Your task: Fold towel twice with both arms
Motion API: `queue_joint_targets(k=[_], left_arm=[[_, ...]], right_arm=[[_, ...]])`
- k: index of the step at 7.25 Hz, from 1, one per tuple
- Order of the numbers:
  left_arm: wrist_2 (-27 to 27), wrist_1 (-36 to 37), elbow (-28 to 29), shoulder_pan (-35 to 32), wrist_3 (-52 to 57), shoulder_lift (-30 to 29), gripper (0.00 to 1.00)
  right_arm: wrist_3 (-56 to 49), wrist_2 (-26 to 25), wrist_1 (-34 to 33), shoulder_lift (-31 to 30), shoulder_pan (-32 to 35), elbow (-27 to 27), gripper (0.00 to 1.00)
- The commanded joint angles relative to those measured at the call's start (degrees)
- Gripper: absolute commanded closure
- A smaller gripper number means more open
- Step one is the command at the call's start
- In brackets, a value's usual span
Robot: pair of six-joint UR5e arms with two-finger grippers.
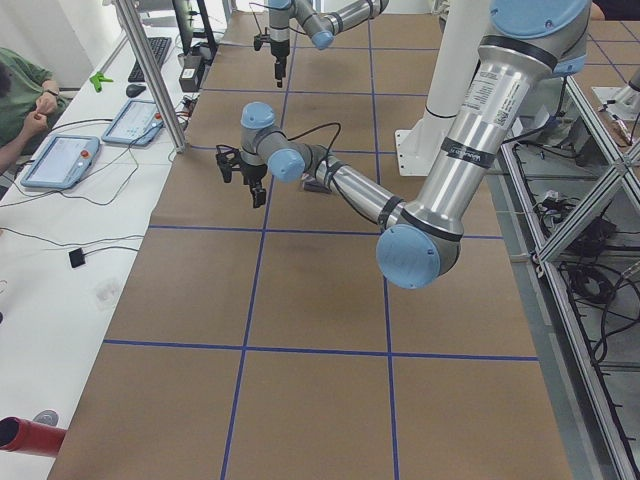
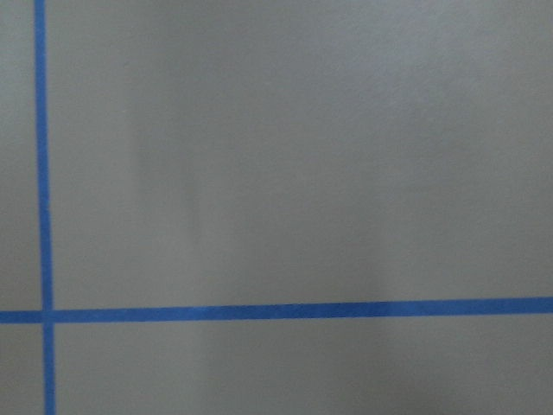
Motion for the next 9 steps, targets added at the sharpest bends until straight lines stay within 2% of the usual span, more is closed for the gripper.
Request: queue_joint_targets(k=[1, 2, 3, 4, 5, 6, 7, 8, 9], left_arm=[[-1.4, 10.5, 0.2, -8.2, 29.1, 0.9, 0.0], [-1.6, 11.4, 0.4, -10.6, 33.5, 2.6, 0.0], [-2.0, 10.7, 0.7, -13.1, 36.1, 5.1, 0.0], [-3.9, 10.5, 1.2, -16.3, 45.5, 7.5, 0.0], [-9.1, 10.6, 1.4, -20.4, 54.0, 10.0, 0.0], [-14.3, 10.4, 1.2, -24.5, 61.7, 12.6, 0.0], [-15.2, 10.4, 1.0, -27.1, 72.0, 15.7, 0.0], [-15.4, 10.4, 1.0, -29.3, 77.7, 17.5, 0.0], [-15.2, 10.1, 1.5, -29.5, 78.0, 18.9, 0.0]], right_arm=[[-19.3, 0.7, -2.9, -6.6, 8.1, 0.0, 0.0], [-26.2, 1.5, -2.9, -9.6, 11.8, -0.2, 0.0], [-31.9, 4.5, -3.0, -12.4, 16.2, -0.3, 0.0], [-36.5, 9.4, -3.0, -15.8, 21.4, -0.1, 0.0], [-39.2, 13.8, -2.8, -19.6, 26.3, 0.0, 0.0], [-39.2, 14.8, -2.3, -23.2, 30.6, 1.7, 0.0], [-38.8, 14.2, -2.1, -26.3, 31.2, 3.6, 0.0], [-39.1, 12.9, -2.0, -28.0, 31.2, 3.1, 0.0], [-38.8, 12.9, 1.8, -28.7, 31.2, 3.6, 0.0]])
